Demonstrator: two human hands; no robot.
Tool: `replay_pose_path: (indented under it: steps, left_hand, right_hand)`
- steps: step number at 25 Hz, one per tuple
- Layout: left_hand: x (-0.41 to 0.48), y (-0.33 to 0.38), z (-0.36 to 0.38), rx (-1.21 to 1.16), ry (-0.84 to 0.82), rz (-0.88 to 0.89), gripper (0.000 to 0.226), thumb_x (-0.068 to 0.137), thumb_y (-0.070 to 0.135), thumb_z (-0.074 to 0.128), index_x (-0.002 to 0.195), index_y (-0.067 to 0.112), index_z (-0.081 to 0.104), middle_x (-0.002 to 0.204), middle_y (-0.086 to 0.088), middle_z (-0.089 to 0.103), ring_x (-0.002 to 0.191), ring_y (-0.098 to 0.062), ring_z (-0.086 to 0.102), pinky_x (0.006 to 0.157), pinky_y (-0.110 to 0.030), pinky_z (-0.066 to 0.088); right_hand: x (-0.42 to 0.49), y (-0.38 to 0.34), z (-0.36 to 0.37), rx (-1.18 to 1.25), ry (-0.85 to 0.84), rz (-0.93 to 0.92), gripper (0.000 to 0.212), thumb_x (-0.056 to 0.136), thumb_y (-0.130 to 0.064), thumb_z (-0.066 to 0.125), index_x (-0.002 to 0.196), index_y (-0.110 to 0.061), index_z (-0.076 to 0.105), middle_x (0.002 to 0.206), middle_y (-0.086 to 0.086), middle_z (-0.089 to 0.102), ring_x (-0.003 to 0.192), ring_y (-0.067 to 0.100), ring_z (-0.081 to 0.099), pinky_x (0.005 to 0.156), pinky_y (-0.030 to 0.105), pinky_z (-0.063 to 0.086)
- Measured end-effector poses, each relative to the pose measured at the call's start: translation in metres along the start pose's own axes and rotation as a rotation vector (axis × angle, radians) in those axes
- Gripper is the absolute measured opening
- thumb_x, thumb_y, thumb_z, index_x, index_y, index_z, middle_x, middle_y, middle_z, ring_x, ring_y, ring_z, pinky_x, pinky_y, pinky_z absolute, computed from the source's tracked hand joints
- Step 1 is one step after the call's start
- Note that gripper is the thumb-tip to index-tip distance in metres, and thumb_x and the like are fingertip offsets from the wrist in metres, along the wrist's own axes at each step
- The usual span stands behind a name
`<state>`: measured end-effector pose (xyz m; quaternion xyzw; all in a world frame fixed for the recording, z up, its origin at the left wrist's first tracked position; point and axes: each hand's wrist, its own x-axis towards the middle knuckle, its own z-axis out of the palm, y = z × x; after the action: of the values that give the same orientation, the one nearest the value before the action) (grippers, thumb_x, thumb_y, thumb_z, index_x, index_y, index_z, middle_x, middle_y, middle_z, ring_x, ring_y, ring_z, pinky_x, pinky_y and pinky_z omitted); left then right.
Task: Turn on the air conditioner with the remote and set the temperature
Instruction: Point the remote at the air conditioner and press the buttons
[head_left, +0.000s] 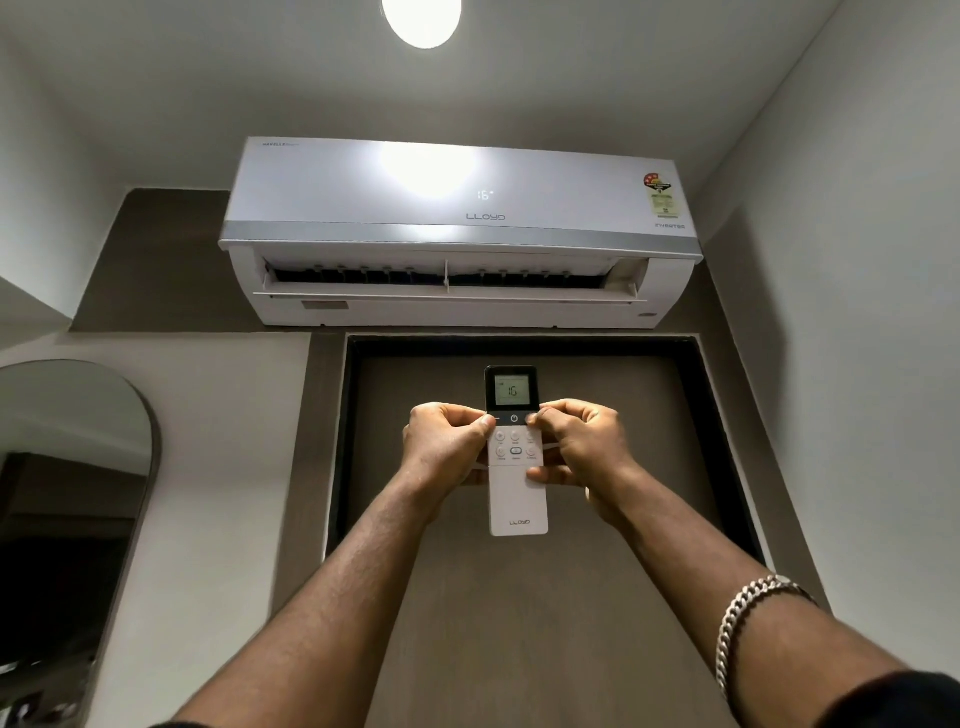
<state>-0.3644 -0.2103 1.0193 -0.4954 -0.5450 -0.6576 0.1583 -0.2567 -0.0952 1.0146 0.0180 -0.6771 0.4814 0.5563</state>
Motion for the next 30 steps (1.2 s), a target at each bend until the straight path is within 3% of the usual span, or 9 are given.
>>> replay_pose_path:
  steps: [6, 30]
  left_hand:
    - [-0.0002, -0.0024, -0.0022, 0.041, -0.014, 0.009, 0.016, 0.088, 0.028, 0.064, 0.089, 0.012, 0.065, 0.094, -0.01, 0.075, 0.087, -0.02, 0.074, 0.059, -0.028, 0.062]
    - [-0.0055, -0.0036, -0.0052, 0.02, -0.038, -0.012, 0.024, 0.089, 0.026, 0.063, 0.1, 0.004, 0.067, 0.1, -0.013, 0.075, 0.093, -0.023, 0.073, 0.069, -0.04, 0.064]
  right_hand:
    - [-0.0007, 0.0045, 0.0035, -0.01, 0.001, 0.01, 0.016, 0.089, -0.023, 0.065, 0.089, -0.007, 0.062, 0.092, 0.016, 0.073, 0.074, 0.024, 0.076, 0.044, 0.027, 0.057]
    - [-0.0051, 0.0054, 0.0038, 0.008, 0.007, -0.029, 0.012, 0.088, -0.021, 0.067, 0.083, -0.011, 0.063, 0.093, 0.016, 0.073, 0.074, 0.02, 0.074, 0.043, 0.025, 0.057]
